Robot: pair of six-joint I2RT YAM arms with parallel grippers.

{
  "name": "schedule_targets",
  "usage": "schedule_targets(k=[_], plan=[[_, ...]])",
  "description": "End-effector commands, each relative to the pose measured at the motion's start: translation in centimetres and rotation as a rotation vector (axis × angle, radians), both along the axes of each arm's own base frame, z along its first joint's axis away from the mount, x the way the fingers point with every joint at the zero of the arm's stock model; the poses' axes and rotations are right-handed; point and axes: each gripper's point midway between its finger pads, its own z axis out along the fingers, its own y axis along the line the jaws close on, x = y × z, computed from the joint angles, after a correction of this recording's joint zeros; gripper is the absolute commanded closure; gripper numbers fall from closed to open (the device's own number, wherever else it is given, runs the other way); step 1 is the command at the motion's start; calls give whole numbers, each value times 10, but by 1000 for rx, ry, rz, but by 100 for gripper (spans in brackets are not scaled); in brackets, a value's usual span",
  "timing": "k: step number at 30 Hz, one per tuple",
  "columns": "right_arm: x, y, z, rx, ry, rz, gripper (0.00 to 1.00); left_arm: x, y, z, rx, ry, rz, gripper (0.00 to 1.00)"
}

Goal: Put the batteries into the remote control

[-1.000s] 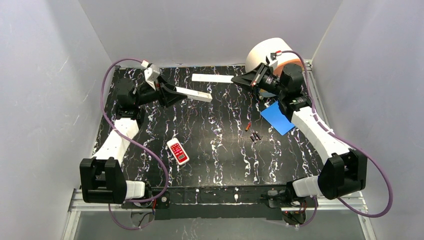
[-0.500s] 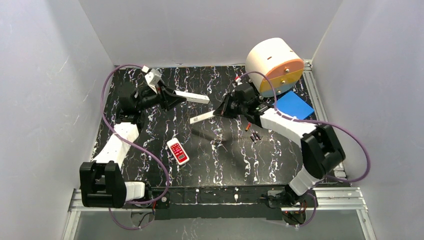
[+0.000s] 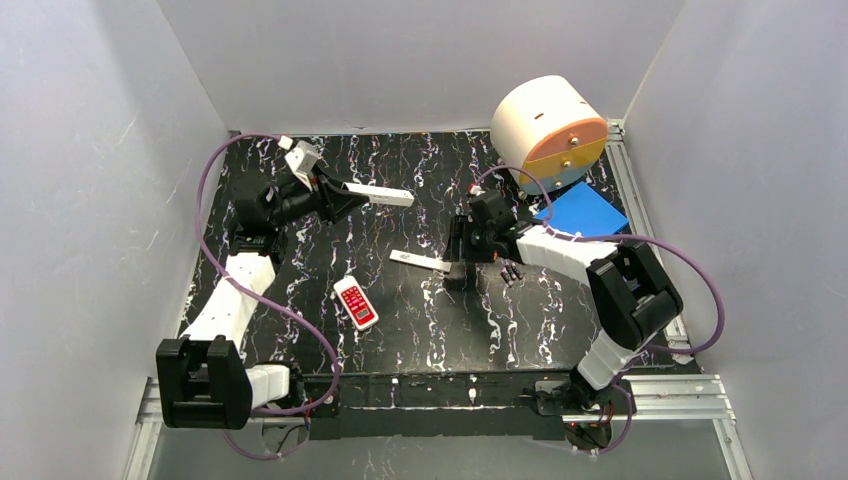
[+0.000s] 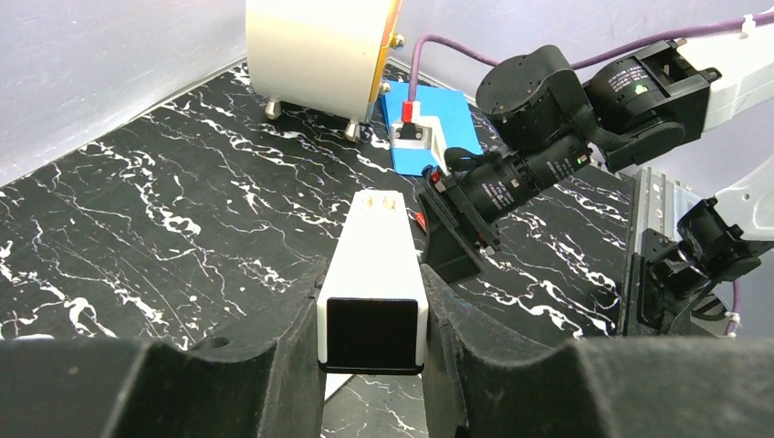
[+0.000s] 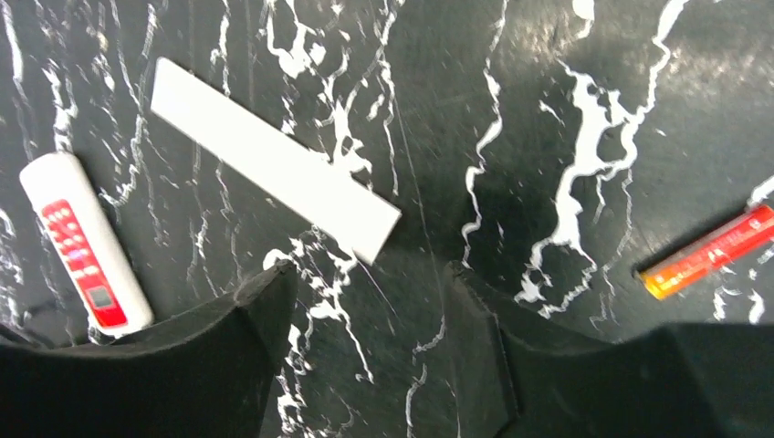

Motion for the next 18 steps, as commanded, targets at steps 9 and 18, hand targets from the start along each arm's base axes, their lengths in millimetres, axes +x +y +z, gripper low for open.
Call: schedule_targets(k=[9,18], plan=[[-39,40,172,255,-406,585,14,-21,-15,27,-22,-15,-162,100],[-53,70,244,299,-526,830,9,-66,-44,47,-17,-4,-469,100]])
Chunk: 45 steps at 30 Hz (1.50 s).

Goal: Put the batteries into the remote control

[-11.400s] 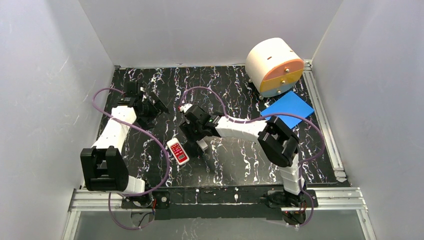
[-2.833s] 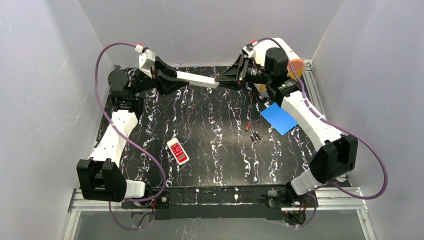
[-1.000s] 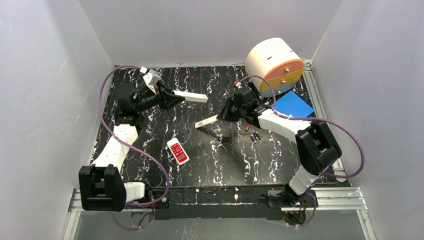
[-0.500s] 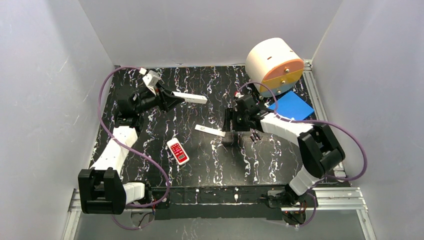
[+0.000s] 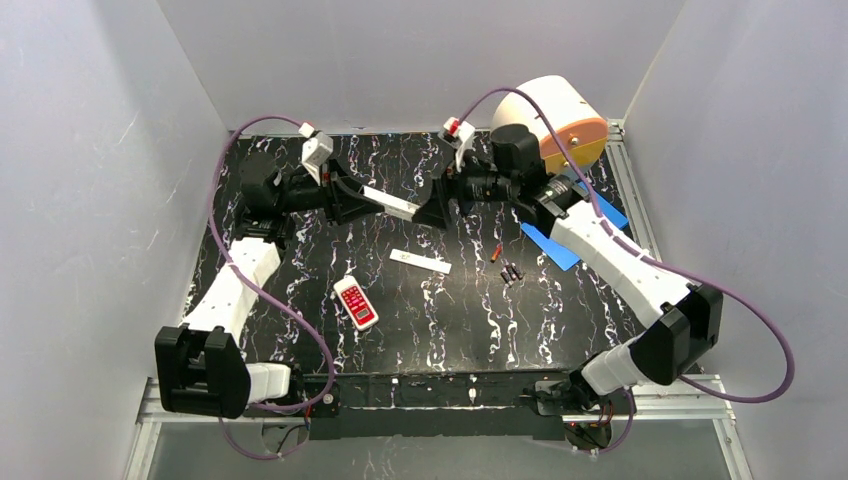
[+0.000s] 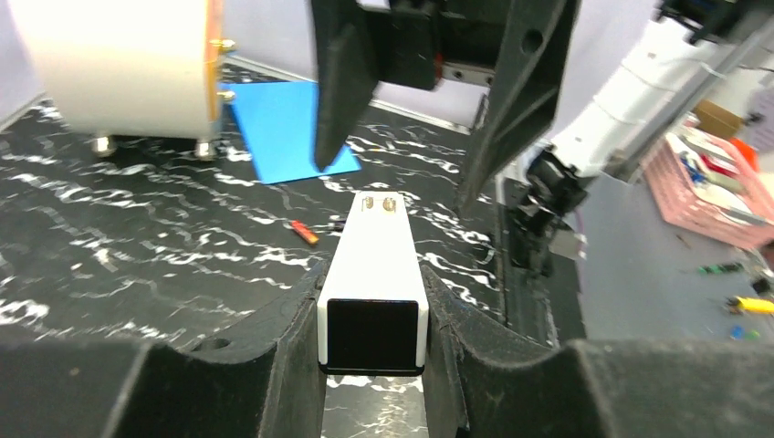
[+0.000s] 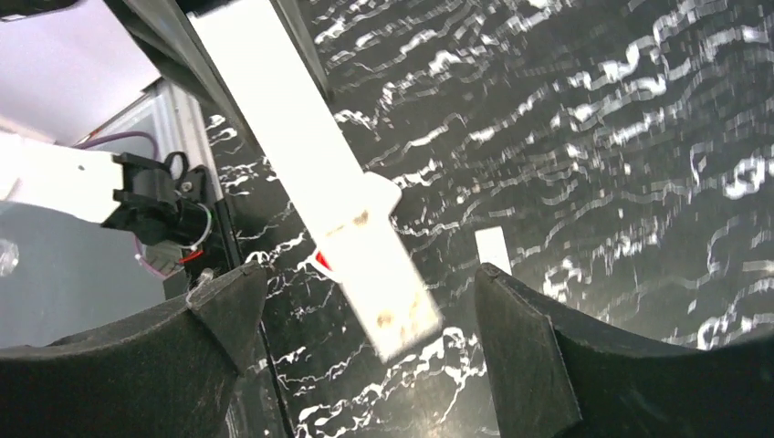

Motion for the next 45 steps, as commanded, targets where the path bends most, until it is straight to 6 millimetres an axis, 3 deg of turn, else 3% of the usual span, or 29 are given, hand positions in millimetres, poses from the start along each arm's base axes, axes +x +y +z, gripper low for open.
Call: schedule_targets(k=[1,5,10,15,18,19,22,23,24,27,30,32,39,45], plan=[[-19,14,4,-65,-27,199,9,-27,-10,18,3,-39,-159,100],[-45,23,-10,-156,-8,350,10,-30,-10,21,5,-40,-183,100],[-69,18,-11,-138,-1,455,19,-34,-9,26,6,-59,-199,100],[-73,11,-22,-190,25,464,49,-35,-9,24,7,-44,-205,100],[-70,13,-16,-178,12,450,66,-27,-9,26,-3,-35,-147,100],[-69,14,-13,-173,8,441,70,-23,-9,28,-7,-36,-120,91],[-62,16,-7,-161,-11,401,76,-4,-8,36,-39,4,12,47],[-58,17,-5,-156,-27,382,77,2,-7,39,-51,16,53,20],[-55,18,-2,-144,-35,356,77,8,-5,42,-62,18,95,3],[-38,20,6,-109,-87,227,77,35,8,52,-126,61,302,2],[-9,23,18,-55,-195,-12,77,66,33,59,-291,252,569,2],[1,27,26,-36,-276,-140,77,76,45,60,-395,392,649,1],[30,46,25,-233,-399,-479,79,74,36,62,-488,572,674,1],[33,73,21,-229,-337,-485,79,68,31,47,-478,657,675,2]])
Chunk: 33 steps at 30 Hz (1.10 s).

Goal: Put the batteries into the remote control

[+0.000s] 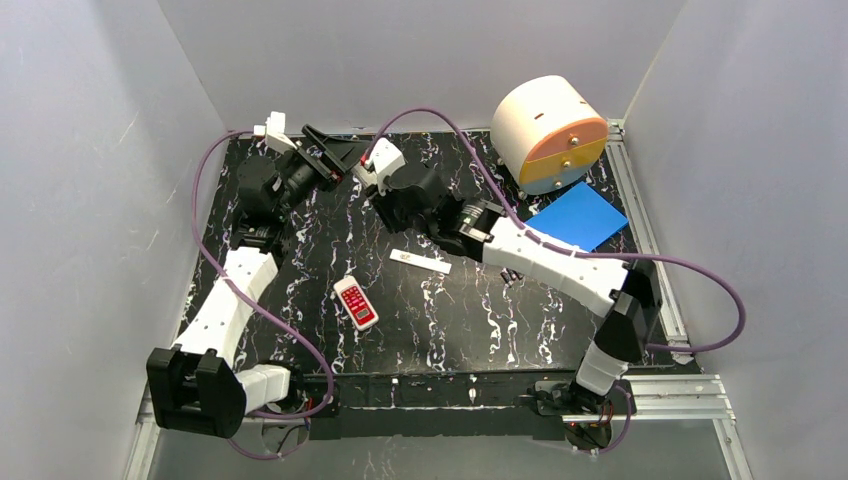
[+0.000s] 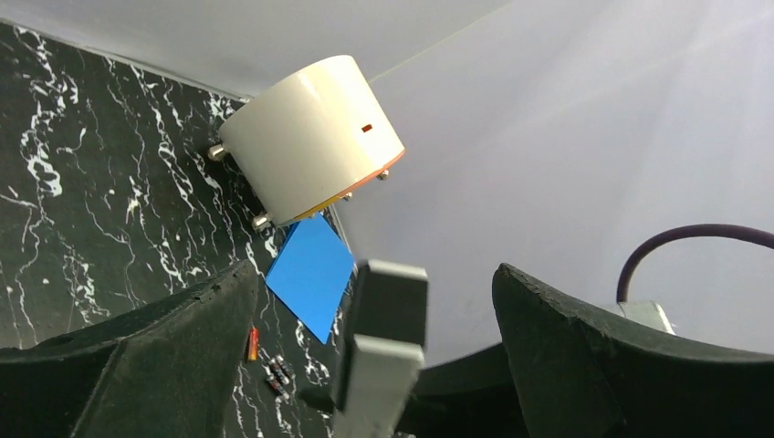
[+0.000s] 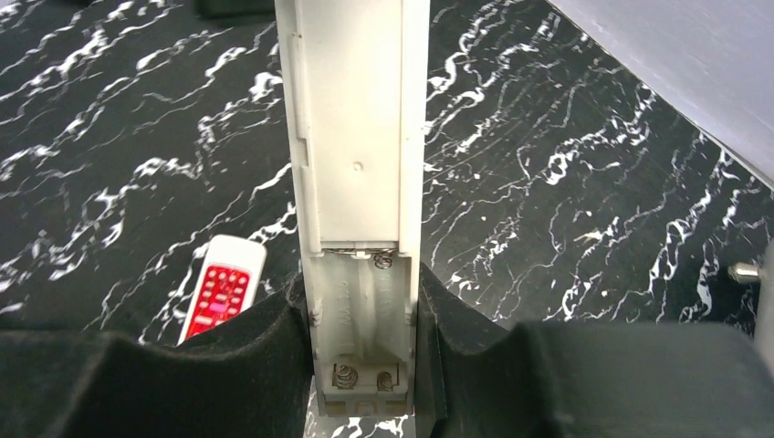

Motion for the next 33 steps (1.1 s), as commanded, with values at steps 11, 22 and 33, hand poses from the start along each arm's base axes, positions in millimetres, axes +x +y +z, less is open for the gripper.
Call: schedule_targets(k=[11,22,33], plan=[[12,8,29,94,22,-106,79,-14,-8,-16,-7,81,-33,28],[-7,19,21,102,130,-21,81,-16,-18,-11,0,76,-118,61],[-9,-6,47,265,186,-18,9,-18,-14,1,92,-53,-157,100]])
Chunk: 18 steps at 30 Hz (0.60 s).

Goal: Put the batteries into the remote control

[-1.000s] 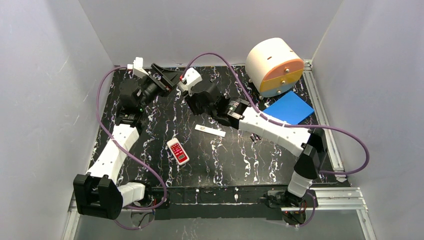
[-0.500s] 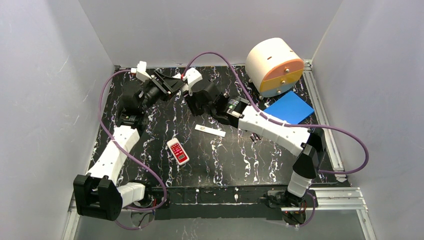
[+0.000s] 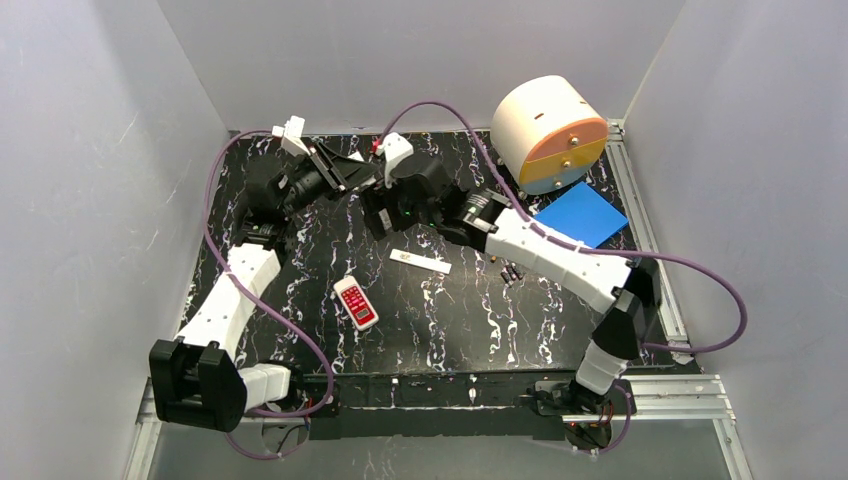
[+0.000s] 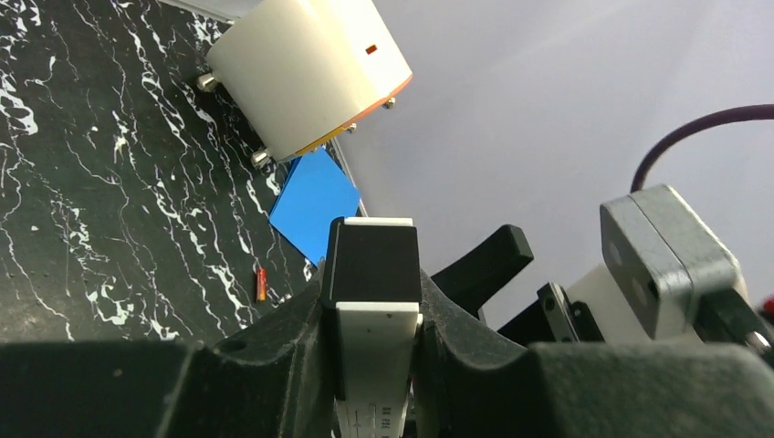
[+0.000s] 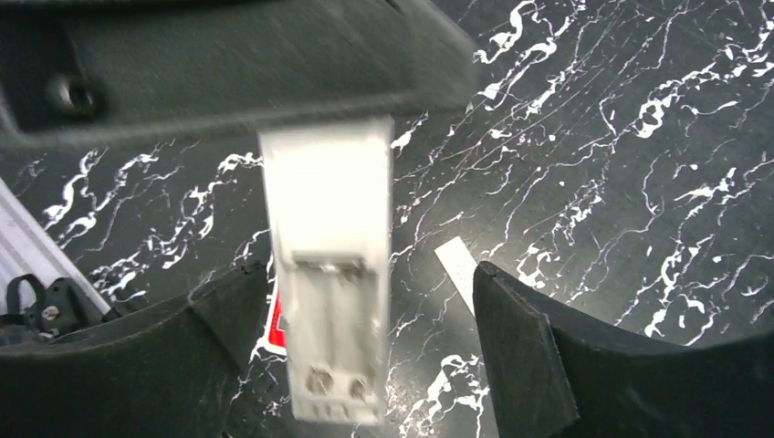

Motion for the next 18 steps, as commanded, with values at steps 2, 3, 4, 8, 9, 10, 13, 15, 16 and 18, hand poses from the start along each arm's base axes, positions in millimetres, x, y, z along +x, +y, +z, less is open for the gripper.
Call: schedule_targets(k=[2,3,4,8,9,10,13,15,16,18], plan=[[-7,-33,67,266,-60,14,9,4,9,28,41,-129,-10,100],[-4,-45,69,298,-60,-20,10,7,12,26,50,-132,0,100],[4,-62,71,335,-53,-77,12,11,14,25,59,-137,9,100],[42,-144,32,329,94,-420,20,22,27,15,78,-123,52,100],[50,-170,12,273,134,-535,22,22,28,13,84,-124,58,100],[54,-194,-6,225,168,-644,22,23,30,11,91,-127,62,100],[55,-240,-47,112,239,-826,23,21,29,8,104,-130,48,100],[54,-251,-67,57,259,-872,26,20,27,7,108,-131,30,100],[54,-255,-76,29,267,-891,27,19,26,5,111,-132,16,100],[55,-259,-95,-30,301,-917,30,17,23,4,119,-141,-14,100]])
